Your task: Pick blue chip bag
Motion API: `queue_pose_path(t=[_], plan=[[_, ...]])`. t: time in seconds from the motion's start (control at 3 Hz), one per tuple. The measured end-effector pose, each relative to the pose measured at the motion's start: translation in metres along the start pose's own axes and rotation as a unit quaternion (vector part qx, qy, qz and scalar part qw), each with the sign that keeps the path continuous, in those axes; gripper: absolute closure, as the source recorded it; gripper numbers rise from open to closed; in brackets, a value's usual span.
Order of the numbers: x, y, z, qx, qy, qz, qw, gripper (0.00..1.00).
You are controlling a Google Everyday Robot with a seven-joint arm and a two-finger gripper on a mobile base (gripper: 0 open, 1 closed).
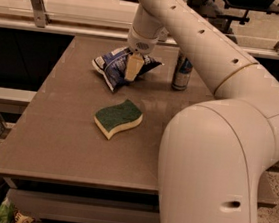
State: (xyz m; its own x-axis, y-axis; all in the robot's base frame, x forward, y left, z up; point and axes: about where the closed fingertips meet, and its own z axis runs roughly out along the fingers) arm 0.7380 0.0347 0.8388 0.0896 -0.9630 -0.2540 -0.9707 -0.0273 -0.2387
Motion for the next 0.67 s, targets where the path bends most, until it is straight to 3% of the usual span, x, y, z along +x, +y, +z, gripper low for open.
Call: queue_pose_path(t=[0.67], plan=[[-0.02,-0.018,-0.043,0.026,-0.022,-0.023,0.9992,1.0]])
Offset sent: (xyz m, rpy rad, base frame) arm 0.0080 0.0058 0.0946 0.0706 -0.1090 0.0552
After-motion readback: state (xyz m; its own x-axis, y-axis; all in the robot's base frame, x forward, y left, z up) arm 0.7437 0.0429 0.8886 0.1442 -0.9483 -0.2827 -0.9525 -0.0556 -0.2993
